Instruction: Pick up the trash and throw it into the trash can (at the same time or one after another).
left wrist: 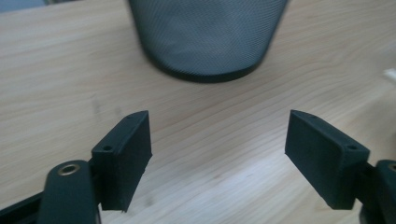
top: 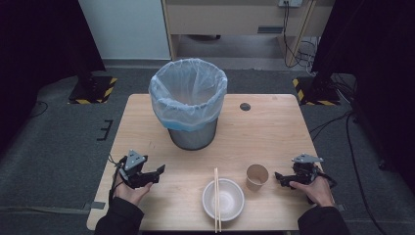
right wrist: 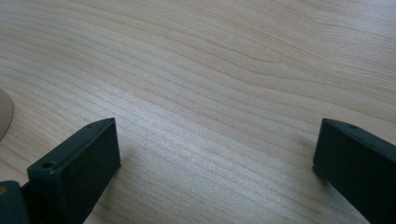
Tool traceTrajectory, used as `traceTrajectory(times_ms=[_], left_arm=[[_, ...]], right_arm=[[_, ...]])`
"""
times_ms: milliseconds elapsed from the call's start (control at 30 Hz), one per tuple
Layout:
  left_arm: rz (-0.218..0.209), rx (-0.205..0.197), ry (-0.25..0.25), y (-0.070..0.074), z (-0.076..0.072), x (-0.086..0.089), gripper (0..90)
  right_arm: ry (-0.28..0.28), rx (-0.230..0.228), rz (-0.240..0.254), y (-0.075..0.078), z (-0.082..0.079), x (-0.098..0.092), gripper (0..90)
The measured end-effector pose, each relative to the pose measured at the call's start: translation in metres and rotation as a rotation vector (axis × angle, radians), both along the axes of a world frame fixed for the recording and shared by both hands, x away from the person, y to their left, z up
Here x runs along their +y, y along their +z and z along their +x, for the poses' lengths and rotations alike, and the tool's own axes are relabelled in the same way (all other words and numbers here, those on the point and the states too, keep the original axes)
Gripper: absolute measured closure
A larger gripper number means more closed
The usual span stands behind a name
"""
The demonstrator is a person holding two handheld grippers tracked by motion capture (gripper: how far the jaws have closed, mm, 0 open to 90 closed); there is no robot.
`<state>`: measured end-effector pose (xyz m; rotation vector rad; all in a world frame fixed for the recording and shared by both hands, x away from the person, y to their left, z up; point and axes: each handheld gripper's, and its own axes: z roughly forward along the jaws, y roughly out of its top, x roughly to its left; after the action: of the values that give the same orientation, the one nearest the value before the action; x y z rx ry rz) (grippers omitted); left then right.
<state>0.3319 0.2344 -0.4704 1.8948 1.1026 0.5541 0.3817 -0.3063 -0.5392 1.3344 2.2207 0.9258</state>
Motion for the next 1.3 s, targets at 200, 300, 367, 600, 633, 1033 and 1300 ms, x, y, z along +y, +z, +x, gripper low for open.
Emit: traceTrajectory(times_ms=[200, 300, 367, 600, 633, 1033, 1300], left_arm=[[-0.033, 0.01, -0.101, 0.003, -0.009, -0.033, 30.6], [-0.042, 0.036, -0.145, 0.0, -0.012, -0.048, 33.8], [-0.042, 0.053, -0.173, -0.002, -0.013, -0.058, 35.5], [-0.042, 0.105, -0.248, -0.01, -0.014, -0.087, 41.1], [-0.03, 0.118, -0.276, -0.013, -0.015, -0.096, 41.6], [0.01, 0.186, -0.357, -0.028, -0.014, -0.127, 48.2], [0.031, 0.225, -0.361, -0.035, -0.012, -0.135, 54.8]], right_arm=[[0.0, 0.001, 0.0, 0.0, 0.0, 0.0, 0.9], [0.0, 0.001, 0.0, 0.0, 0.0, 0.0, 0.9], [0.0, 0.001, 0.0, 0.0, 0.0, 0.0, 0.8], [0.0, 0.001, 0.0, 0.0, 0.0, 0.0, 0.9], [-0.001, 0.001, 0.0, 0.0, 0.0, 0.0, 0.8], [0.001, 0.0, 0.0, 0.0, 0.001, 0.0, 0.9], [0.002, 0.0, 0.0, 0.0, 0.001, 0.0, 0.8]])
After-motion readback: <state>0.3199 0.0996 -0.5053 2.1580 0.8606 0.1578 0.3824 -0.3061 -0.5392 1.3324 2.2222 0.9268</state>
